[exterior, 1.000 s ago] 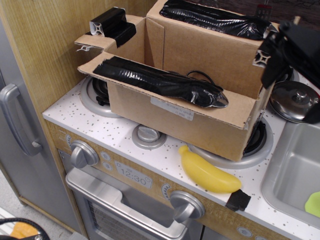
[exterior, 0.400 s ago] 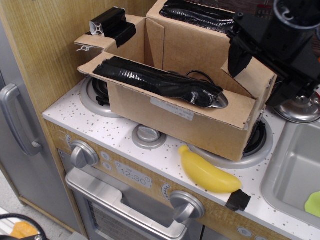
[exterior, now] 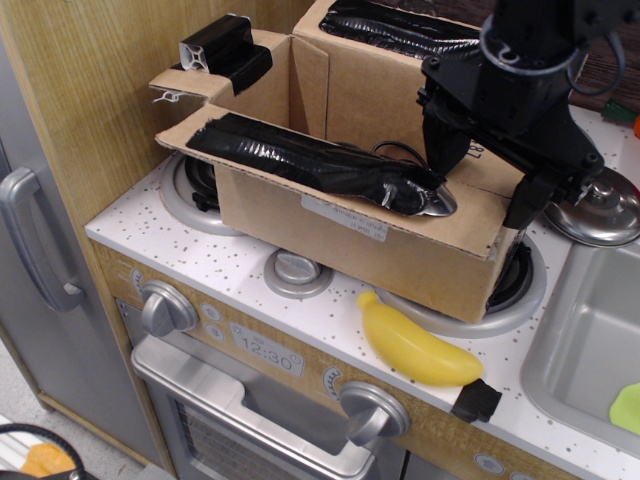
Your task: Close small4fbox flaps
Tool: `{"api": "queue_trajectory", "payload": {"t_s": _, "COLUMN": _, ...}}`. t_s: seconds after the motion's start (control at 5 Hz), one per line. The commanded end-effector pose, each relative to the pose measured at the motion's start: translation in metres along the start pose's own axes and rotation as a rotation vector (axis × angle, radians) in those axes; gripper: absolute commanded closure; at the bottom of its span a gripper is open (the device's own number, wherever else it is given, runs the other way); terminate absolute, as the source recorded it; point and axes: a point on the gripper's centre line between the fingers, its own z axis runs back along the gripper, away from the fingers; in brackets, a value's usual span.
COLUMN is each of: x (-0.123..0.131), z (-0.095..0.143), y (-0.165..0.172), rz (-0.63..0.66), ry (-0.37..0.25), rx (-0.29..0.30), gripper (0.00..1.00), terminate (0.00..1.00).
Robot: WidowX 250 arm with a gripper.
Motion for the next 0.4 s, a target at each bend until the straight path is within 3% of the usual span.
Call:
{"api": "queue_trajectory", "payload": {"t_s": 0.0, "x": 0.0008, "z": 0.0057, "y": 0.0099, "rz": -0.002, "ry": -0.073, "rx": -0.041, "gripper": 0.00, "terminate": 0.00}}
{"api": "queue_trajectory", "payload": {"t_s": 0.2, "x": -0.0001, "z": 0.0067, "y": 0.0059, "rz": 0.021, "ry": -0.050, "rx": -0.041, "gripper": 0.00, "terminate": 1.00}}
